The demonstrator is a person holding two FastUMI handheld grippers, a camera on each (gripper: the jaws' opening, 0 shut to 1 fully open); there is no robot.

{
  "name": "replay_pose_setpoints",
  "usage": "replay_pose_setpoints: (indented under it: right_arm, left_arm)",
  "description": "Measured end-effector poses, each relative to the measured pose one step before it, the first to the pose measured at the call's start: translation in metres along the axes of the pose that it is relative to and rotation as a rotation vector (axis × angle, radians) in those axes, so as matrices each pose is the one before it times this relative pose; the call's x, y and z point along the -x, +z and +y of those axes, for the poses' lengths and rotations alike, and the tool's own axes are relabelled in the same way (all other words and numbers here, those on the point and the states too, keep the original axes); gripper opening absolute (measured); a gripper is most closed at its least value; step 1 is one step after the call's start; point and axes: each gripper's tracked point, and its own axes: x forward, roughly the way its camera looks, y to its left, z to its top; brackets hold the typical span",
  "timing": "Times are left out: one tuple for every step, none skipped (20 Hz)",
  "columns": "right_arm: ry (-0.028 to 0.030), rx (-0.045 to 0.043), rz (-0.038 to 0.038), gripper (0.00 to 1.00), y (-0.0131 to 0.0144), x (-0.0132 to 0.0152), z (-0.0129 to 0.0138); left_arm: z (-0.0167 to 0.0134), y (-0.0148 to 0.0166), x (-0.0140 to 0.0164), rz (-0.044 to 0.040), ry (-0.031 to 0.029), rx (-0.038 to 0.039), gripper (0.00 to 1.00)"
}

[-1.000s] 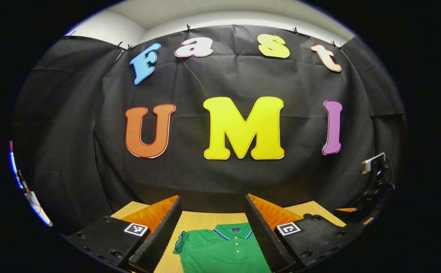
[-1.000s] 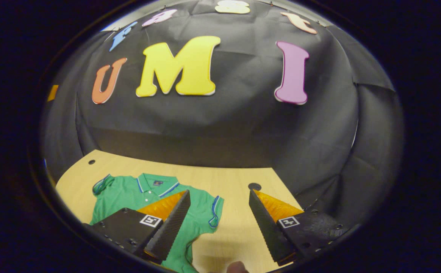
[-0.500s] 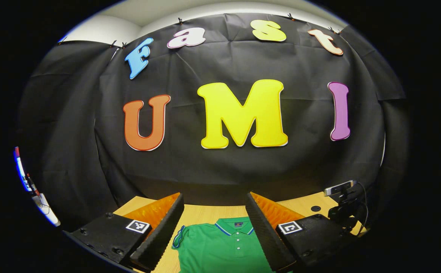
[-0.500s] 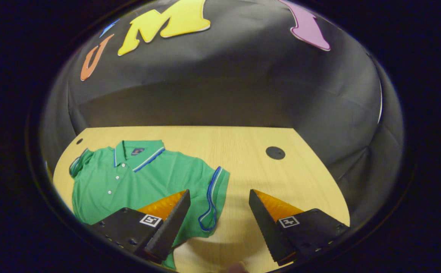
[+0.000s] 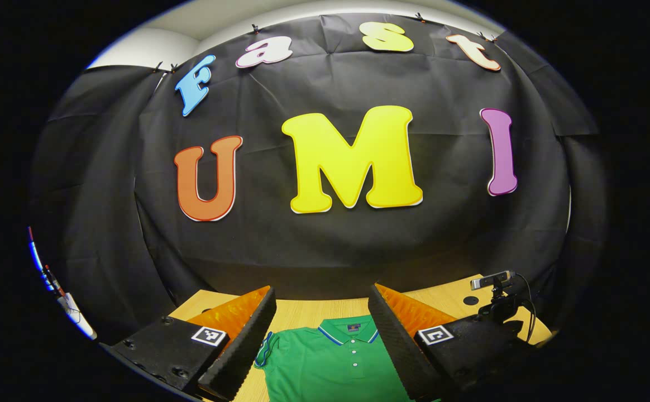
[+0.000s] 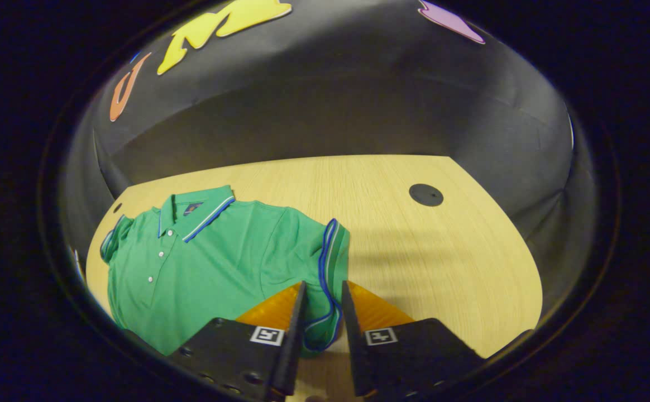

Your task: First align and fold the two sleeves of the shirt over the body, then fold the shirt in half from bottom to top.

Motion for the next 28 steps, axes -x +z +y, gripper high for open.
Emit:
replay_pose_setpoints:
  right_arm:
    - [0.00276, -0.01972, 0.00495, 0.3, 0.0014, 0.00017, -0.00063]
    - [0.00683, -0.02544, 0.00286, 0.14, -0.00033, -0.00056, -0.00123]
    - [0.00396, -0.01611, 0.0079, 0.06, 0.00047, 0.00008, -0.00093]
    - [0.00247, -0.0036, 0.00421, 0.06, -0.00066, 0.00157, -0.00279]
    - [-0.00213, 0.00685, 0.00109, 0.06, 0.00134, 0.00086, -0.00283]
    - [-0.00616, 0.00676, 0.00113, 0.06, -0.0001, 0.00206, -0.00249]
    - [0.0039, -0.00576, -0.00996, 0.06, 0.00267, 0.00069, -0.00289]
    - [0.00545, -0.00765, -0.00013, 0.0, 0.00279, 0.00469, 0.00191]
    - [0.00633, -0.00432, 0.00145, 0.0, 0.00209, 0.00391, 0.0002]
    - [0.00428, 0.00003, -0.0053, 0.0, 0.0028, 0.00267, 0.00192]
    - [0.00504, 0.00283, -0.00504, 0.0, 0.00439, 0.00273, 0.00198]
    - [0.00597, 0.00014, -0.00801, 0.0, 0.00506, 0.00539, 0.00388]
    - [0.00547, 0.00037, -0.01332, 0.0, 0.00789, 0.00559, 0.0055]
    - [0.00686, 0.00201, -0.01606, 0.0, 0.00708, 0.00516, 0.00714]
    - [0.00956, 0.00426, -0.01096, 0.0, 0.00794, 0.00694, 0.00866]
    - [0.00714, 0.00572, -0.01421, 0.0, 0.00802, 0.004, 0.00996]
    - [0.00659, 0.0089, -0.01102, 0.0, 0.00829, 0.00398, 0.01125]
    - [0.00974, 0.01093, -0.01028, 0.0, 0.00709, 0.00338, 0.01295]
    - [0.01284, 0.01012, -0.0026, 0.0, 0.00448, 0.00216, 0.01445]
    - [0.01547, 0.00698, -0.00184, 0.0, 0.00314, 0.00086, 0.01673]
    - [0.00737, 0.01127, 0.00435, 0.0, 0.00127, -0.00219, 0.01536]
    - [0.00837, 0.01222, 0.00412, 0.0, -0.0015, -0.00304, 0.01383]
    - [0.0028, 0.0102, 0.01071, 0.0, -0.00243, -0.00444, 0.01373]
    - [0.00309, 0.00394, 0.0122, 0.0, -0.00526, -0.00477, 0.0129]
    - [-0.00462, 0.00748, 0.01501, 0.0, -0.00547, -0.00733, 0.01094]
    - [-0.01412, 0.01281, 0.01517, 0.0, -0.00591, -0.00814, 0.00751]
    - [-0.00489, 0.00088, 0.01259, 0.0, -0.0046, -0.0075, 0.00845]
    - [-0.00672, 0.00036, 0.01489, 0.01, -0.0048, -0.00569, 0.00799]
  left_arm:
    - [-0.00263, 0.00192, -0.00001, -0.00519, -0.00774, -0.00371, 1.0]
    - [-0.00198, 0.00258, -0.00042, -0.00726, -0.00717, -0.00533, 1.0]
    - [-0.00277, 0.00201, -0.00029, -0.00505, -0.00689, -0.0061, 1.0]
    - [-0.00183, 0.00076, -0.0008, -0.00321, -0.00651, -0.00495, 1.0]
    - [-0.00215, -0.00007, -0.00059, -0.00038, -0.00593, -0.00186, 1.0]
    - [-0.00253, -0.00099, -0.00016, 0.00209, -0.00797, 0.00041, 1.0]
    - [-0.00248, -0.00063, -0.00095, 0.00055, -0.0067, 0.00066, 1.0]
    - [-0.00067, -0.00019, -0.0007, -0.00122, -0.00423, 0.00167, 1.0]
    - [-0.00033, 0.0005, -0.00021, -0.00191, -0.00354, 0.00213, 1.0]
    - [-0.00003, 0.00149, -0.00035, -0.00007, -0.00089, 0.00135, 1.0]
    - [0.00047, 0.00066, 0.00057, 0.00058, -0.00135, 0.00098, 1.0]
    - [0.00051, -0.00106, -0.00025, -0.00086, -0.00058, 0.00085, 1.0]
    - [0.00201, 0.00007, 0.00063, -0.00233, 0.00218, 0.00157, 1.0]
    - [0.00417, 0.00064, 0.00122, -0.00284, 0.00489, 0.00181, 1.0]
    - [0.00515, 0.00083, 0.00069, -0.00317, 0.00742, 0.0044, 1.0]
    - [0.00546, 0.00003, 0.00151, -0.00149, 0.00928, 0.00611, 1.0]
    - [0.00649, -0.00125, 0.00021, 0.00021, 0.00951, 0.00863, 1.0]
    - [0.00609, -0.00215, 0.0021, 0.00205, 0.01215, 0.00843, 1.0]
    - [0.0077, -0.00147, 0.00105, 0.00224, 0.01301, 0.00929, 1.0]
    - [0.0093, -0.00116, 0.00141, 0.00156, 0.01401, 0.00931, 1.0]
    - [0.00903, -0.0005, 0.00257, 0.00071, 0.01425, 0.00861, 1.0]
    - [0.00894, -0.00137, 0.00167, 0.00088, 0.0152, 0.00566, 1.0]
    - [0.00985, -0.00041, 0.0028, 0.00213, 0.01479, 0.0032, 1.0]
    - [0.01001, -0.00191, 0.00214, 0.00084, 0.01429, 0.00223, 1.0]
    - [0.00999, -0.0006, 0.00187, 0.00086, 0.01351, 0.00209, 1.0]
    - [0.01087, -0.00079, 0.00209, 0.00061, 0.01697, 0.00015, 1.0]
    - [0.01064, -0.001, 0.00222, 0.00036, 0.0167, 0.00011, 1.0]
    - [0.01075, -0.00269, 0.00171, 0.00193, 0.01525, 0.00144, 1.0]
